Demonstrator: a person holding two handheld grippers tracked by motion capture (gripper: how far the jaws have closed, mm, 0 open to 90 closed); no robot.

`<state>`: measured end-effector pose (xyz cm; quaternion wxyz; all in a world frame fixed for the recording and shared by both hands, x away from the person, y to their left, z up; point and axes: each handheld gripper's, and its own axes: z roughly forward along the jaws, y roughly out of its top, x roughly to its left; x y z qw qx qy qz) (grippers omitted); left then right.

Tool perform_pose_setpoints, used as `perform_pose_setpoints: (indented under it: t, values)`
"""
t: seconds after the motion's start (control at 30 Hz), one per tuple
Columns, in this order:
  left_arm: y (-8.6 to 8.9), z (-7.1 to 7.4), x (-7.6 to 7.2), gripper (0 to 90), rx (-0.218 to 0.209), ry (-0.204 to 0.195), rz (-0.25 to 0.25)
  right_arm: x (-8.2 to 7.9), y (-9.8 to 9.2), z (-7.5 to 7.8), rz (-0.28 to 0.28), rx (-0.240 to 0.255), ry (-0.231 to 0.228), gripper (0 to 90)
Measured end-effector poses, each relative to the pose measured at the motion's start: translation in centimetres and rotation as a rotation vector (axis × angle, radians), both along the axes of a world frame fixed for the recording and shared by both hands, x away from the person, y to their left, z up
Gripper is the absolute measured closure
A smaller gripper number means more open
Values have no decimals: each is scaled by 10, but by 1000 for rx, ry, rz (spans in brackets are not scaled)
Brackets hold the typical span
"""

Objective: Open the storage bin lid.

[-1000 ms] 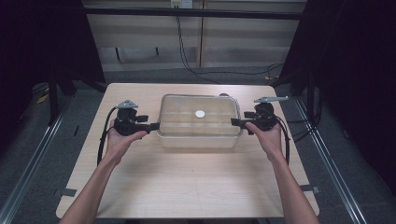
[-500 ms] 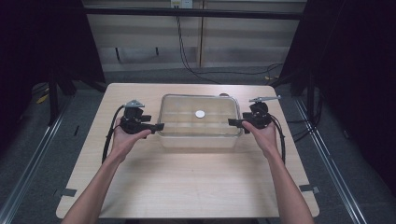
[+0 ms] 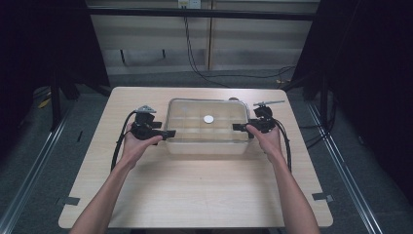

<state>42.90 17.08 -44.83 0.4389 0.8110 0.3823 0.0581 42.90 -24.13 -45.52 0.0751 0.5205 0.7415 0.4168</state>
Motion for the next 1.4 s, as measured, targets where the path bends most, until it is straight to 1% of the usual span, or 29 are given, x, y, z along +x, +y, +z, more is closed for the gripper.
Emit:
perform_pose_setpoints:
  t: [0.1, 0.17, 0.27, 0.33, 0.37, 0.4, 0.43, 0.5, 0.53, 0.63, 0.7, 0.73, 0.8, 0.9, 0.97, 1.07, 1.2, 1.3, 1.33, 1.4]
  values:
    - [0, -1, 2, 197, -4, 0, -4, 4, 2, -1, -5, 6, 3, 101]
    - [-1, -1, 4, 189, -10, 5, 3, 7, 2, -2, -5, 14, 15, 98]
    - [-3, -1, 6, 180, -4, 9, 2, 11, 4, -3, -12, 17, 16, 91]
    - [-7, 0, 6, 182, -1, 18, -18, 11, 6, -3, -23, 15, 18, 85]
    - [-9, 1, 6, 183, 10, 13, -22, 12, 6, -3, -23, 9, 22, 85]
    - [-11, 1, 6, 181, 21, 5, -11, 13, 7, -2, -23, 1, 25, 85]
    - [-12, 1, 7, 178, 15, 9, -10, 13, 7, -1, -23, -1, 21, 86]
    - [-11, -1, 10, 170, -8, 33, -8, 14, 6, -3, -24, 10, 20, 87]
    - [-11, -2, 10, 174, -10, 29, -8, 14, 6, -4, -27, 15, 18, 87]
    - [-11, -1, 11, 165, 7, 20, -16, 15, 6, -4, -31, 11, 11, 87]
    - [-13, -1, 12, 159, 3, 19, -13, 15, 6, -4, -33, 13, 7, 87]
    - [-13, -2, 14, 159, -6, 31, -10, 15, 6, -4, -34, 13, 4, 87]
    - [-14, -1, 14, 156, 13, 29, -15, 15, 8, -5, -52, 16, 6, 87]
    - [-14, -2, 16, 153, -1, 29, -2, 16, 9, -6, -66, 19, 1, 85]
    - [-13, -4, 18, 155, -16, 42, -2, 16, 8, -6, -66, 30, 6, 87]
    - [-13, -5, 19, 157, -27, 54, -3, 15, 9, -5, -67, 15, -4, 89]
    - [-13, -4, 18, 164, -27, 61, 1, 14, 10, -4, -74, 8, -24, 91]
    - [-13, -4, 17, 162, -30, 52, 9, 12, 13, -2, -83, -13, -42, 92]
    - [-13, -3, 16, 168, -20, 32, 10, 12, 13, -2, -83, -18, -46, 93]
    - [-13, -2, 15, 183, -21, 30, 12, 11, 13, -1, -89, -14, -45, 106]
